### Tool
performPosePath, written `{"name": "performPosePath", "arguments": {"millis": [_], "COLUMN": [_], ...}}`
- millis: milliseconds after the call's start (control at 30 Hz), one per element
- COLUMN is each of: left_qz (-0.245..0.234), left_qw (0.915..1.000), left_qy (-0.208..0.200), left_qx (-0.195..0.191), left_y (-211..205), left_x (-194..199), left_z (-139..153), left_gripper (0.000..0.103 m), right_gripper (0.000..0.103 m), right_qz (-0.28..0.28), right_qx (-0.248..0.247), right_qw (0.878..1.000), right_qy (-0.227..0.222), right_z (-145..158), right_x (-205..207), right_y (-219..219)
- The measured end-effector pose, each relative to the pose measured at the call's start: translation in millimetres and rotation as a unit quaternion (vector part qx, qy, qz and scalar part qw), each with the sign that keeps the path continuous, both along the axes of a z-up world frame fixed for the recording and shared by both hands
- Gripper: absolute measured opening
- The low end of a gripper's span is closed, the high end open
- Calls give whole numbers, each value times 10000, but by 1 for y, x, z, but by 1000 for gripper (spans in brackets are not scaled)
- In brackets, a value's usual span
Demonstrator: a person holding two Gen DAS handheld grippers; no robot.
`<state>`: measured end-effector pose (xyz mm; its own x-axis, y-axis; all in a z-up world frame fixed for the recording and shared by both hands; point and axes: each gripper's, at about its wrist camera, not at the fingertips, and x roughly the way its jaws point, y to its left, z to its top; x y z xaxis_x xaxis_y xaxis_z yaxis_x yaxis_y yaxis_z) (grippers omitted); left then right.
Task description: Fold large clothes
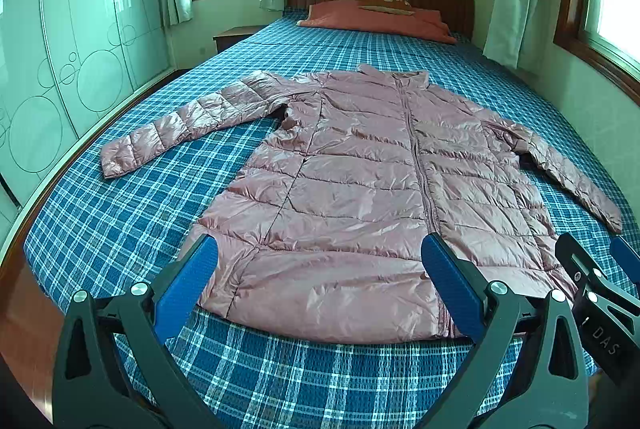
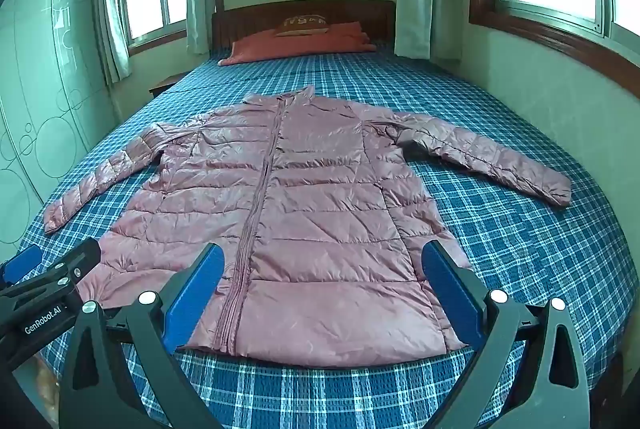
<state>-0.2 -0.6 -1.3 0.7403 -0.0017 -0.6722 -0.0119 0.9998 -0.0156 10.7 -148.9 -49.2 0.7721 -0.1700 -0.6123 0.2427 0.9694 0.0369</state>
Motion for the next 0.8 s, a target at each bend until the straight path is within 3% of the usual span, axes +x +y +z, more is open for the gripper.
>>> {"name": "performPosePath", "arguments": {"millis": [800], "left_qz": [16], "left_qw": [10000], "left_qy": [42], "left_qx": [14], "left_y": [8], "left_x": [2], "left_z": [-7], "left_gripper": [101], "right_gripper": [98], "right_qz": [23], "right_qx": [21], "right_qw": [10000], "right_qy": [53], "right_z": [-7], "right_x": [2], "right_y": [3]}}
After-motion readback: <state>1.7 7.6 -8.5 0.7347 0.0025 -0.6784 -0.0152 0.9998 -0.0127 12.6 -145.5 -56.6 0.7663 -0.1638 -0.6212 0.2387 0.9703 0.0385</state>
